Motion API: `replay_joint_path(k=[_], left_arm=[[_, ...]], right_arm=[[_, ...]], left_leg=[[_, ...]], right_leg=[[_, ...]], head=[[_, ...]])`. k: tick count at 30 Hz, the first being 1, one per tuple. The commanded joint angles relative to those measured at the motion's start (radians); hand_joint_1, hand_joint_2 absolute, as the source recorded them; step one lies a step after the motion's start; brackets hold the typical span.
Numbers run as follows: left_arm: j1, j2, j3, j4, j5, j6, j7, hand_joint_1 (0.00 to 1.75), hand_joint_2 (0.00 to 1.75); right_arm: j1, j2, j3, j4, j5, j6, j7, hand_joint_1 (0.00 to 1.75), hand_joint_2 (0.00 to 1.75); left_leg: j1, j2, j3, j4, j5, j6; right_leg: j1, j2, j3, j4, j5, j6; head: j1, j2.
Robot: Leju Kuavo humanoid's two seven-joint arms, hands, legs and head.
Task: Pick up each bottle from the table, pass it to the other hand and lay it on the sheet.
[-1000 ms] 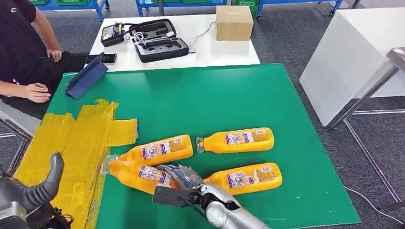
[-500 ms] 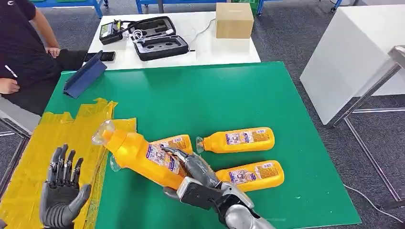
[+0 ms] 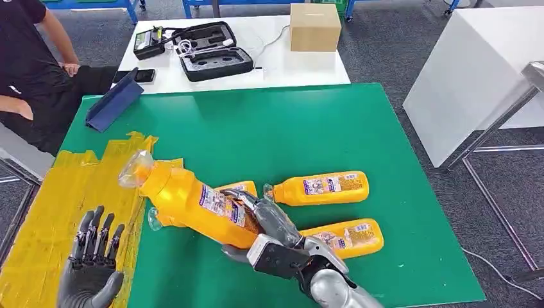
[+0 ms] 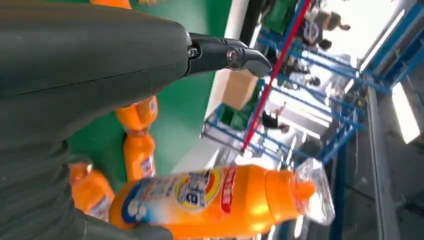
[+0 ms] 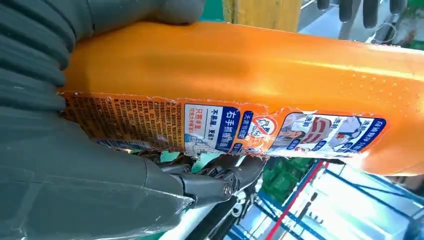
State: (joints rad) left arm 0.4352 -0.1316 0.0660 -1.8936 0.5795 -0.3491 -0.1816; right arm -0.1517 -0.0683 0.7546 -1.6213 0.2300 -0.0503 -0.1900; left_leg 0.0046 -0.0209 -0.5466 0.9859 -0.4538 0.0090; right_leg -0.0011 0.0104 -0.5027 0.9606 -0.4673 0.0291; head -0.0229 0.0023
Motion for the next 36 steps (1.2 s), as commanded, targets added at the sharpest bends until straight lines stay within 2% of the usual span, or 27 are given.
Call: replay_joint_path(k=[1,9,11,22,36], left_arm=[[-0.009,0.038,-0.080,0.044,0.021,-0.021,0.007,0.00,1.75],[-0.015,0.043,-0.097,0.044,0.022,-0.009,0.004,0.00,1.75],[-0.024,0.050,-0.109,0.047,0.025,-0.005,0.006,0.00,1.75],[-0.063,0.096,-0.184,0.072,0.018,0.063,-0.004,0.00,1.75],[-0.085,0.120,-0.233,0.099,0.013,0.086,-0.023,0.00,1.75]], right_arm=[[-0.081,0.025,0.109,0.088,0.040,0.055,0.012,1.75,1.75],[-0.087,0.038,0.139,0.115,0.059,0.053,0.017,1.75,1.75],[-0.117,0.034,0.152,0.133,0.064,0.070,0.013,1.75,1.75],[-0.176,0.110,0.285,0.287,0.091,0.136,0.006,1.75,1.75],[-0.203,0.130,0.340,0.332,0.100,0.155,0.006,1.75,1.75]], left_leg=[[0.000,0.002,0.001,-0.001,0.000,0.000],[0.000,0.003,0.002,-0.001,0.000,0.000],[0.000,0.003,0.002,-0.001,0.000,0.000],[0.000,0.002,0.002,-0.002,0.000,0.000],[0.000,0.001,0.001,-0.002,0.001,0.000]], right_leg=[[0.000,0.001,0.001,-0.001,0.000,0.000],[0.000,0.001,0.001,-0.001,0.000,0.000],[0.001,0.000,0.001,-0.001,0.000,0.000],[0.000,0.001,0.001,-0.001,0.000,0.000],[0.000,-0.001,0.001,-0.001,0.000,0.000]], head=[[0.000,0.000],[0.000,0.000],[0.000,0.000],[0.000,0.000],[0.000,0.000]])
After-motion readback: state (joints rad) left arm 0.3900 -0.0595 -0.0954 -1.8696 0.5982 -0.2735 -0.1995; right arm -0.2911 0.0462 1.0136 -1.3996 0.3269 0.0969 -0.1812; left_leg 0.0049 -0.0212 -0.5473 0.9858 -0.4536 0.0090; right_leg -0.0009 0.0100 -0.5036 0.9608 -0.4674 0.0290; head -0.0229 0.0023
